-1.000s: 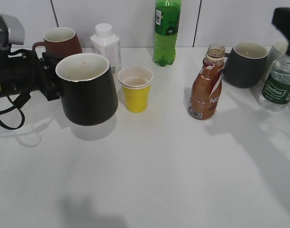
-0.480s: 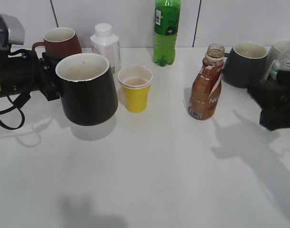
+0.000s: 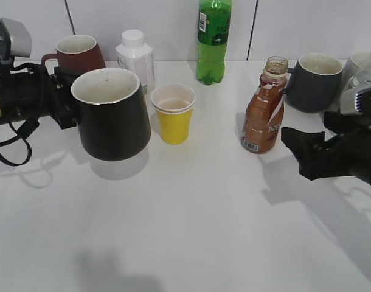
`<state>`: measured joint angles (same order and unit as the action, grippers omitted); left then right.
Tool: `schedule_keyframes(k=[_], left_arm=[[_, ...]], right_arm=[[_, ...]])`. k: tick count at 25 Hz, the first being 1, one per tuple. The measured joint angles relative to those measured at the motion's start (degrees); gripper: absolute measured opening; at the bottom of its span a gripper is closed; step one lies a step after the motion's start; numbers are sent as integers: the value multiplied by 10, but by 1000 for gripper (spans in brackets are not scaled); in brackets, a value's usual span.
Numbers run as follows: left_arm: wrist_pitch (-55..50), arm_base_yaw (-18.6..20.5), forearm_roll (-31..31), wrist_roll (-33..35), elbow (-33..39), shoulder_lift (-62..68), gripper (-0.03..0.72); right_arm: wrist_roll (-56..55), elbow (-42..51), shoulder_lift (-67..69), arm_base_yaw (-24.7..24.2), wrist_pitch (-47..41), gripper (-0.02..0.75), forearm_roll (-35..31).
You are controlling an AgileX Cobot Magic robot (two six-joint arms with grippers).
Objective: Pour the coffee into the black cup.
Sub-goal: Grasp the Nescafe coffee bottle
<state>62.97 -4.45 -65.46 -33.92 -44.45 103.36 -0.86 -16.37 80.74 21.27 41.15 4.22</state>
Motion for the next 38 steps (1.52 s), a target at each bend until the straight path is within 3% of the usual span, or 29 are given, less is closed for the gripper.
schedule_keyframes(k=[5, 11, 21, 38], left_arm=[[0, 0, 0, 0, 0, 0, 36], [0, 0, 0, 0, 0, 0, 36], [0, 0, 0, 0, 0, 0, 36], [0, 0, 0, 0, 0, 0, 36]], right_arm=[[-14, -11, 89, 0, 94, 657, 7], [-15, -15, 166, 0, 163, 608, 19], [-18, -25, 199, 0, 184, 617, 34], [-34, -143, 298, 0, 179, 647, 62]])
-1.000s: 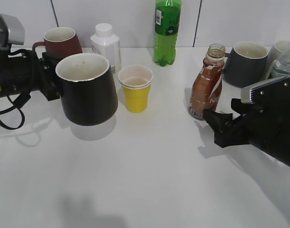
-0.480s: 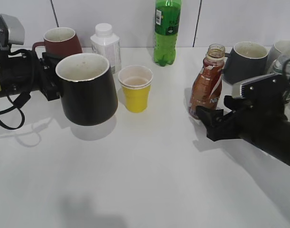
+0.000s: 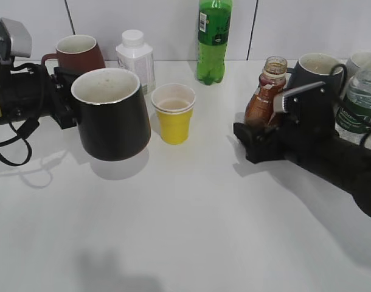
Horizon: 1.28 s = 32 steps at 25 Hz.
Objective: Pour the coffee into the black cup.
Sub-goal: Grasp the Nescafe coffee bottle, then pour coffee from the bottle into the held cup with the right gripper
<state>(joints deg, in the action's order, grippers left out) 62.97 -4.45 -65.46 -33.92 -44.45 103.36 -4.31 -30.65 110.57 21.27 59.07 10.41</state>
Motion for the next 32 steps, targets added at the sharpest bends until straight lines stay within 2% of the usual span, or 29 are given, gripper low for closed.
schedule_keyframes(k=[5, 11, 23, 32], left_arm=[[0, 0, 0, 0, 0, 0, 36], [-1, 0, 0, 0, 0, 0, 36], [0, 0, 0, 0, 0, 0, 36], [33, -3, 0, -2, 0, 0, 36]], right_arm=[[-1, -30, 17, 0, 0, 629, 5], [-1, -32, 21, 0, -1, 531, 6], [-1, 37, 22, 0, 101, 530, 4], [-2, 63, -57, 0, 82, 530, -4]])
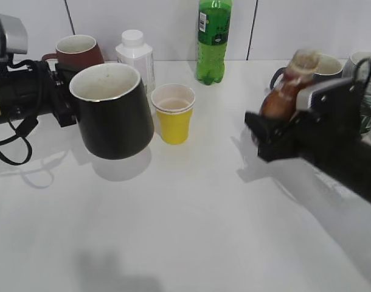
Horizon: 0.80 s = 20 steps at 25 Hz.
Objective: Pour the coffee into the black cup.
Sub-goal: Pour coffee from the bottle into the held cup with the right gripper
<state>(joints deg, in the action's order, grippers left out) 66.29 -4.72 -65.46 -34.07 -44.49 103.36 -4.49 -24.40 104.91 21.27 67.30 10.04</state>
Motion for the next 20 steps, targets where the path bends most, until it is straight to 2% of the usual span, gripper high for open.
schedule_keyframes(k=[3, 6, 13, 20], left_arm=[[0, -14, 0, -5, 0, 0, 36], [1, -38, 0, -7, 0, 0, 36], [-11, -116, 1, -9, 0, 0, 36], [-26, -189, 42, -9, -4, 0, 36]], right_arm=[[10, 0, -48, 0, -12, 530, 3], [30, 0, -97, 0, -60, 528, 24], [87, 0, -207, 0, -175, 528, 84], [173, 0, -296, 0, -240, 528, 94]])
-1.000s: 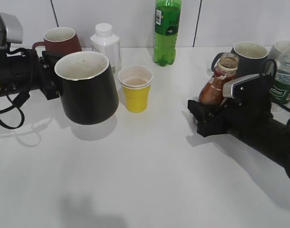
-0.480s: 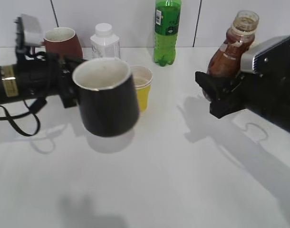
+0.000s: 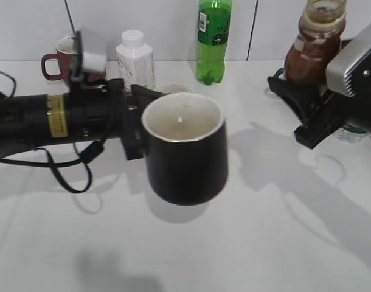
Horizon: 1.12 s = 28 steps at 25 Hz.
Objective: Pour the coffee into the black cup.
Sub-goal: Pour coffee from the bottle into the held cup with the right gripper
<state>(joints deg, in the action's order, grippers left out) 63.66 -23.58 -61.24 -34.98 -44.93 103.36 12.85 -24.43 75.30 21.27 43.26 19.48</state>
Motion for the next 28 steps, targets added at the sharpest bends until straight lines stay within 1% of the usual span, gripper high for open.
schedule_keyframes(k=[6, 10, 15, 22, 28], left_arm=[[-52, -52, 4, 0, -58, 1, 36], [-83, -75, -2, 0, -97, 1, 36], [-102, -85, -14, 0, -122, 1, 36], [-105, -86, -14, 0, -126, 1, 35], [-105, -96, -16, 0, -126, 1, 35]], right_arm=[[80, -28, -37, 0, -31, 528, 4], [121, -57, -41, 0, -55, 528, 12], [195, -80, -41, 0, -73, 528, 34], [302, -83, -41, 0, -83, 528, 36], [363, -83, -41, 0, -86, 528, 36]])
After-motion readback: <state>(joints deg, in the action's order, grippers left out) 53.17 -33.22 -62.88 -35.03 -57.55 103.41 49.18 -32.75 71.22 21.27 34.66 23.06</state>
